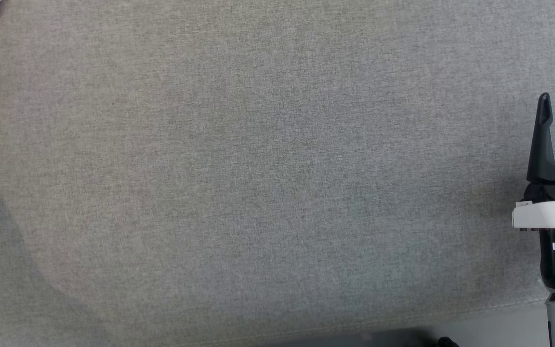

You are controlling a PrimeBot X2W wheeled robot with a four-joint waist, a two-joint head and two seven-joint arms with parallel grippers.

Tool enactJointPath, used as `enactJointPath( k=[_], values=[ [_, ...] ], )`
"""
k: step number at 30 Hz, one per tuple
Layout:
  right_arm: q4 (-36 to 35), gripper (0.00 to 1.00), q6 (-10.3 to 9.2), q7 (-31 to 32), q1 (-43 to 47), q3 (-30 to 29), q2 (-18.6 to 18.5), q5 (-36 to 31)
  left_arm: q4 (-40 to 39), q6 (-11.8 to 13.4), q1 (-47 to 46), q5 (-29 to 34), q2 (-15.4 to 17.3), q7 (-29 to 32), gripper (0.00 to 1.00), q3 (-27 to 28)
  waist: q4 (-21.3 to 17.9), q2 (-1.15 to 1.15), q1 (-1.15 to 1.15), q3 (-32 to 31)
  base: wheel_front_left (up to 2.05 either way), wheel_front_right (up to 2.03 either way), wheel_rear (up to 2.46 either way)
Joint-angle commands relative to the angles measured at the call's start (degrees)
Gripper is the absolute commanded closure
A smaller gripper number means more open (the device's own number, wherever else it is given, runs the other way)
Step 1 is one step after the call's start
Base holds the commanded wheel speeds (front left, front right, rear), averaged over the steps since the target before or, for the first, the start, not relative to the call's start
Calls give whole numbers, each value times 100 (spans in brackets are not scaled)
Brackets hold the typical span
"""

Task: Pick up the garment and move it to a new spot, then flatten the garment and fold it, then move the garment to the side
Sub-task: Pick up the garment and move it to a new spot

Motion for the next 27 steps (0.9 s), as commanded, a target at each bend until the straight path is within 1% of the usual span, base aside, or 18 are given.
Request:
enactJointPath(
  k=[1, 5, 7, 8, 13, 17, 22, 27],
  values=[
    [-1, 0, -2, 4, -31, 8, 12, 3, 123, -16, -107, -14, 49, 72, 0, -29, -21, 0, -1, 13, 0, 0, 0],
    [31, 0, -2, -9, -76, 63, 31, 34, 557, -48, -245, -28, 128, 313, 0, -156, -47, 0, -1, 12, 0, 0, 0],
    [31, 0, -2, -24, -85, 84, 38, 32, 695, -52, -324, -11, 167, 263, 81, -181, -62, 0, -1, 10, 0, 0, 0],
    [33, 0, -2, -31, -85, 91, 36, 39, 759, -52, -347, 19, 194, 239, 100, -206, -68, 0, -1, 6, 0, 0, 0],
    [141, 0, -2, -71, -79, 134, 62, 87, 960, 9, -499, 126, 231, -215, 100, -308, -53, 0, -1, -86, 0, 0, 0],
    [280, 0, -2, -106, -130, 247, 102, 128, 1023, -1, -612, 187, 285, -559, 100, -378, -53, 0, -1, -267, 0, 0, 0],
    [532, 0, -2, -163, -154, 386, 172, 179, 783, -10, -827, 255, 353, -956, 100, -466, -83, 0, -1, -543, 0, 0, 0],
    [747, 0, -2, -197, -211, 494, 266, 248, 312, -37, -1002, 324, 362, -1090, 100, -596, -198, 0, -1, -827, 0, 0, 0]
  ],
)
